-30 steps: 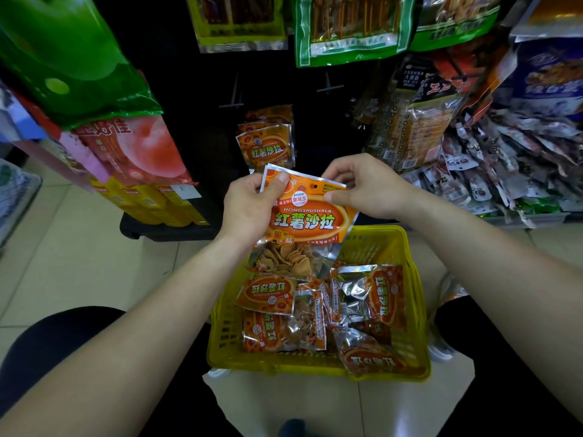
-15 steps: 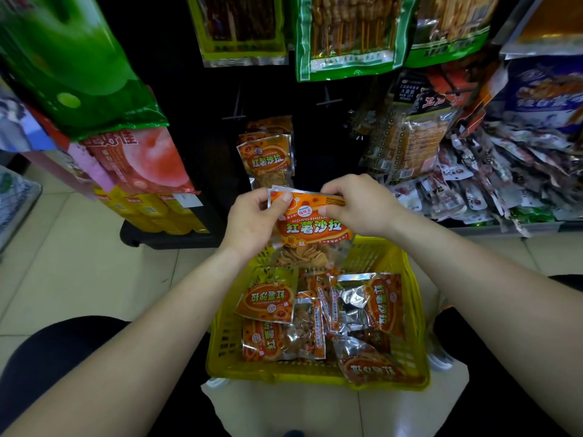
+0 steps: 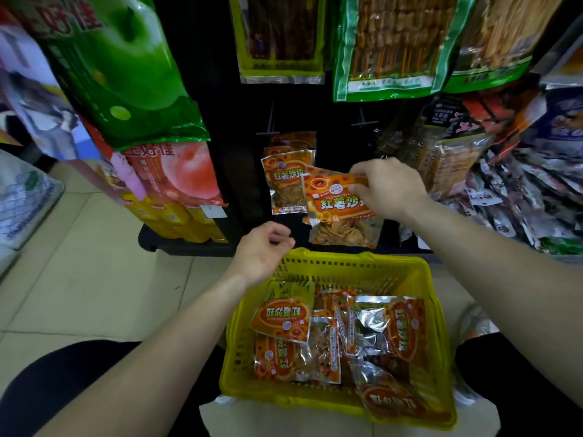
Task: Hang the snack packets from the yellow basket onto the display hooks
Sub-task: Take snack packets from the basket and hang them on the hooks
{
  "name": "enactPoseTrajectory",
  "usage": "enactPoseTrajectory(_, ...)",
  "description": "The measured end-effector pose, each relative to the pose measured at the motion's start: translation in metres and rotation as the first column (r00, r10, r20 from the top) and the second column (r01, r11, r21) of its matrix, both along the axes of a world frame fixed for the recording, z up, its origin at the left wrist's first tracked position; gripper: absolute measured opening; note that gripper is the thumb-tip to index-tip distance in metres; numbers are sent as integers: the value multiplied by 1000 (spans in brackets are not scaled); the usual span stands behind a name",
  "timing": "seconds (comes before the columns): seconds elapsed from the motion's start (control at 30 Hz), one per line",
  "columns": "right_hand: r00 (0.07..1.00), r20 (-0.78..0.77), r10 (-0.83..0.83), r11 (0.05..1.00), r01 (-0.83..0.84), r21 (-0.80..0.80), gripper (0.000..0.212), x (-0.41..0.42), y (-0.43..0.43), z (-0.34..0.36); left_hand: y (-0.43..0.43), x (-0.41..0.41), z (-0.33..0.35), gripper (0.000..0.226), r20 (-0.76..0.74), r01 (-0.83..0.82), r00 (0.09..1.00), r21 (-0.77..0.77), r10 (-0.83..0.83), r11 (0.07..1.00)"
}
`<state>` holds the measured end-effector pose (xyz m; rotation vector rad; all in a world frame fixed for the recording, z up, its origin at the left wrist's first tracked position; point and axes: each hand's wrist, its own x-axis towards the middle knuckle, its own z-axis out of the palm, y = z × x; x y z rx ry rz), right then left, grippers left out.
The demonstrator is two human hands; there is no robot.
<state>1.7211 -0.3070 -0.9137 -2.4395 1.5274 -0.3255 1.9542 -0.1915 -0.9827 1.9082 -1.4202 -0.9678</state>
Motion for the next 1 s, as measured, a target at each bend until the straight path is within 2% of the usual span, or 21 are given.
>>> enactPoseTrajectory(0.17,999,-32,12,998,-10,64,20,33,-42,-22,-29,17,-25,20,-6,-49,999,48,49,998)
enactPoseTrajectory(0.43,997,-67,40,984,-27,174,39,97,-119,-107,-95,17,-102,22,42,-37,999,105,33,994)
enactPoseTrajectory(0.63,992,-28,120,976,-113,185,34,147,-165,-148,-137,15,-146,36,40,11,999,193,-19,981)
enactPoseTrajectory(0.8,994,-30,103,984,-98,149,50,157,-178,-175,-161,16,-170,66,89,-15,996,269,-9,963)
enactPoseTrajectory(0.9,998,29,53,995,-55,80,64,143,-174,-184,-166,19,-179,62,134,-54,991,227,24,972)
enactPoseTrajectory(1.0,989,115,-90,996,86,38,77,117,-163,-190,-163,22,-184,58,167,-82,985,213,46,974)
